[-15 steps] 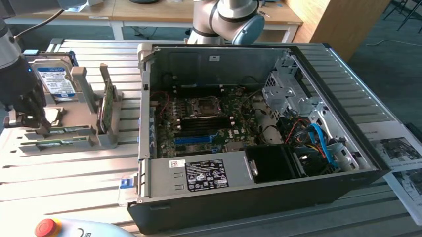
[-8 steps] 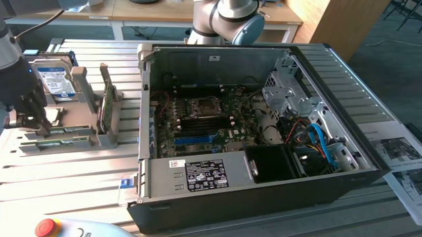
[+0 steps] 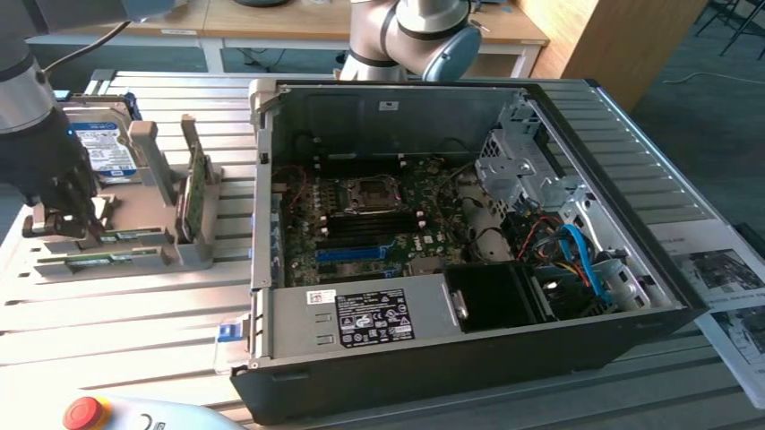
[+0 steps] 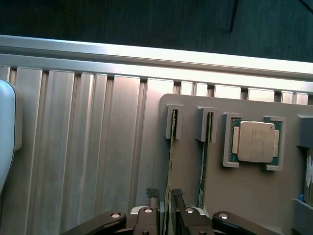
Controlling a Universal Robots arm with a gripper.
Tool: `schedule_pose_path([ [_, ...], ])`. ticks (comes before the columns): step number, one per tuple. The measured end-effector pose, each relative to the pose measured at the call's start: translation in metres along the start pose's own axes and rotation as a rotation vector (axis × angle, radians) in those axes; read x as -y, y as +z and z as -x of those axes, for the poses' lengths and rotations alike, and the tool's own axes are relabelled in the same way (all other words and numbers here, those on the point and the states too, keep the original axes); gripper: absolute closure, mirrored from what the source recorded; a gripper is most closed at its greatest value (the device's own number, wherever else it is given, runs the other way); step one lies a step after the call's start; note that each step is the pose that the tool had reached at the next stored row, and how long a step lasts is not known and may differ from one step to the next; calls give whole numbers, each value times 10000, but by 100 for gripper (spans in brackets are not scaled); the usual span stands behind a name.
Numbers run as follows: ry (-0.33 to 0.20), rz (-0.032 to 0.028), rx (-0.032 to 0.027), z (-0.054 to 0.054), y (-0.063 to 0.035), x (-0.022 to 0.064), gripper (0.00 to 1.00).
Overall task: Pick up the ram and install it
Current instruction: 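Pick up the ram and move it above insertion slot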
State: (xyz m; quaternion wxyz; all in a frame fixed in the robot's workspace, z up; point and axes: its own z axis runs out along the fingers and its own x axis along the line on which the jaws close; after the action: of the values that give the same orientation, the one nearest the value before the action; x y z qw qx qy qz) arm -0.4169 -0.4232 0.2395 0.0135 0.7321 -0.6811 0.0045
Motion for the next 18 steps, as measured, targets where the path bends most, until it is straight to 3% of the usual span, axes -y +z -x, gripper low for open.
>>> schedule_pose_path([
  [12, -12, -1, 28, -18, 142, 19, 76],
  [18, -13, -2, 33, -40, 184, 100, 76],
])
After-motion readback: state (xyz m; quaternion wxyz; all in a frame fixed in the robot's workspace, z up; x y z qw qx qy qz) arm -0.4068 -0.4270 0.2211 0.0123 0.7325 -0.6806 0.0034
